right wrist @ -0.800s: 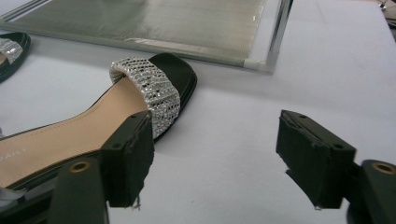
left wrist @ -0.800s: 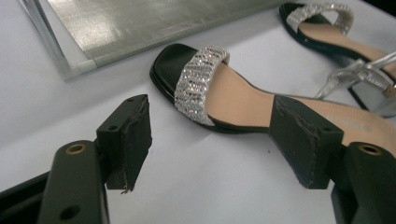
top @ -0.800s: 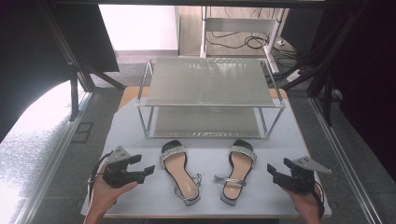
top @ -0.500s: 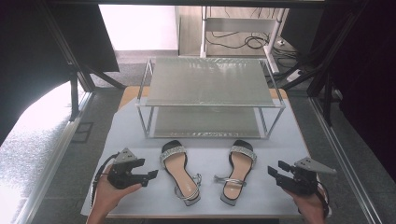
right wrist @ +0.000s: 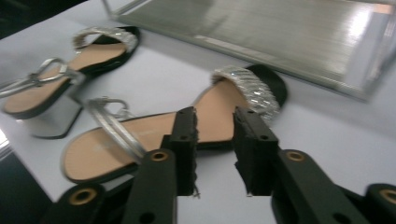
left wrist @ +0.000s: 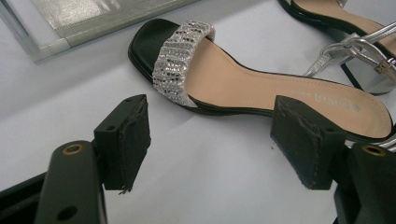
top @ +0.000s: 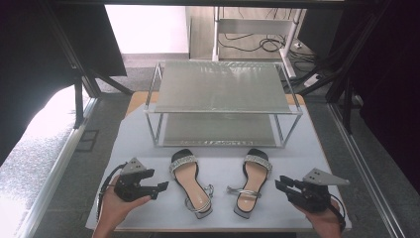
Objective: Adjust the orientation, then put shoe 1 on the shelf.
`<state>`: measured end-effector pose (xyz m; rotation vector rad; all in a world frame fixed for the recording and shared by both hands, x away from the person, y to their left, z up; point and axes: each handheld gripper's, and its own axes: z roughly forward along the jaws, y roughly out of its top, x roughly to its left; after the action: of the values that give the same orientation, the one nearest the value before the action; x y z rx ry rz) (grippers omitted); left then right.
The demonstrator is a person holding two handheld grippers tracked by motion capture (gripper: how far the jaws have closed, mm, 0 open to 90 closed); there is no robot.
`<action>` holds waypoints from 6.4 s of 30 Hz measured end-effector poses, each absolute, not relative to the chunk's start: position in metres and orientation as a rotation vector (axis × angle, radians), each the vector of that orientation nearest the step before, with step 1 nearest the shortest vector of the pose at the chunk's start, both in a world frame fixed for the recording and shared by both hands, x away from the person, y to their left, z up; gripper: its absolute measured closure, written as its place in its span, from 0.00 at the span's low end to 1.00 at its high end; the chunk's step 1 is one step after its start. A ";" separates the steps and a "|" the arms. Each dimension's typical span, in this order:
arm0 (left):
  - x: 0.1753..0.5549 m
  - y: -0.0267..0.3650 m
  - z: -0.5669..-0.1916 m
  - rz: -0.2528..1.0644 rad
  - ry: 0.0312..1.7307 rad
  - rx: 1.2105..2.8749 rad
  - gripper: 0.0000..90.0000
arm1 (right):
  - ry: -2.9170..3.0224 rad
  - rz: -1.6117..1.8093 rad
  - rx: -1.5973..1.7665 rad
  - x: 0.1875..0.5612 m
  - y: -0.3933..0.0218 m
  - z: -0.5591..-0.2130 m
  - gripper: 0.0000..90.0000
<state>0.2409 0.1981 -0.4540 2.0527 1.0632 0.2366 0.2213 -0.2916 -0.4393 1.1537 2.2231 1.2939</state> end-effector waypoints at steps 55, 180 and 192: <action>0.239 0.186 -0.457 0.240 1.053 2.048 0.31 | 2.675 1.145 0.724 0.209 -0.127 -0.482 0.99; 0.300 0.133 -0.480 0.044 1.193 2.549 0.47 | 2.186 1.372 1.062 0.224 -0.265 -0.466 0.52; 0.305 0.138 -0.442 0.040 1.095 2.533 0.47 | 2.182 1.368 1.077 0.225 -0.267 -0.467 0.53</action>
<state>0.3048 0.1381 -0.4420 2.5328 1.0954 0.0396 0.2250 -0.2672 -0.4666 1.0774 2.1823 1.3681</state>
